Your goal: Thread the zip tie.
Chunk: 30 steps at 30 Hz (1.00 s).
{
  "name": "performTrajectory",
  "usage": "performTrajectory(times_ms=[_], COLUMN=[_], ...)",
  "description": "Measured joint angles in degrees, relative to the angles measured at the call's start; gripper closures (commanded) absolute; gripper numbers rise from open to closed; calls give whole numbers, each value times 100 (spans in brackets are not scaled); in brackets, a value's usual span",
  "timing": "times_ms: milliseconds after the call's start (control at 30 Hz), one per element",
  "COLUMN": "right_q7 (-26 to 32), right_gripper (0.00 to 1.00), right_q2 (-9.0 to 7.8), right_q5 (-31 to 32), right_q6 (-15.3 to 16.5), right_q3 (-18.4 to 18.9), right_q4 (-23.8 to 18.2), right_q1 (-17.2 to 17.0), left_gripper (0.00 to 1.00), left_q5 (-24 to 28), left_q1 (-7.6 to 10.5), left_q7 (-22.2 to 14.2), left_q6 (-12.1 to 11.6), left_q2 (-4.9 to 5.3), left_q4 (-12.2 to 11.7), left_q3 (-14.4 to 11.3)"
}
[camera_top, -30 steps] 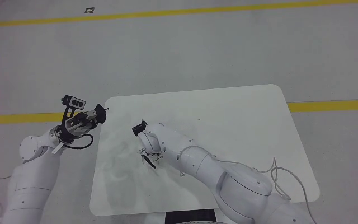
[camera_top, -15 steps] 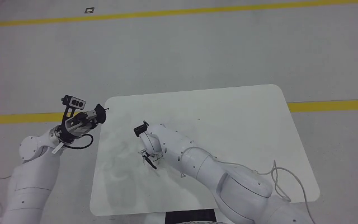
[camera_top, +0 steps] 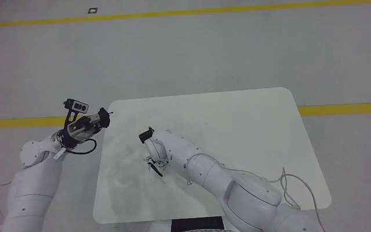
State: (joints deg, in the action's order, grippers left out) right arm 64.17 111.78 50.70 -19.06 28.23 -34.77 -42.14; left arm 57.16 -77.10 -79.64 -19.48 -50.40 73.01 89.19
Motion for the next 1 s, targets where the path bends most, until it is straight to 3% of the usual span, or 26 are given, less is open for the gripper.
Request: performTrajectory(times_ms=[567,833,1000], right_q7=[41,58,50], right_gripper=[84,100,100], right_q2=[-1,0,-2], right_q5=[42,5,-31], right_q6=[17,-12,-29], right_q3=[-103,-166,-185], right_q4=[-49,-14,25], right_q1=[-31,-20,-11], left_gripper=[100,100,100], left_q5=[0,0,0], left_q1=[0,0,0], left_q7=[0,0,0], left_q6=[0,0,0], left_q2=[0,0,0], left_q4=[0,0,0], left_q3=[0,0,0])
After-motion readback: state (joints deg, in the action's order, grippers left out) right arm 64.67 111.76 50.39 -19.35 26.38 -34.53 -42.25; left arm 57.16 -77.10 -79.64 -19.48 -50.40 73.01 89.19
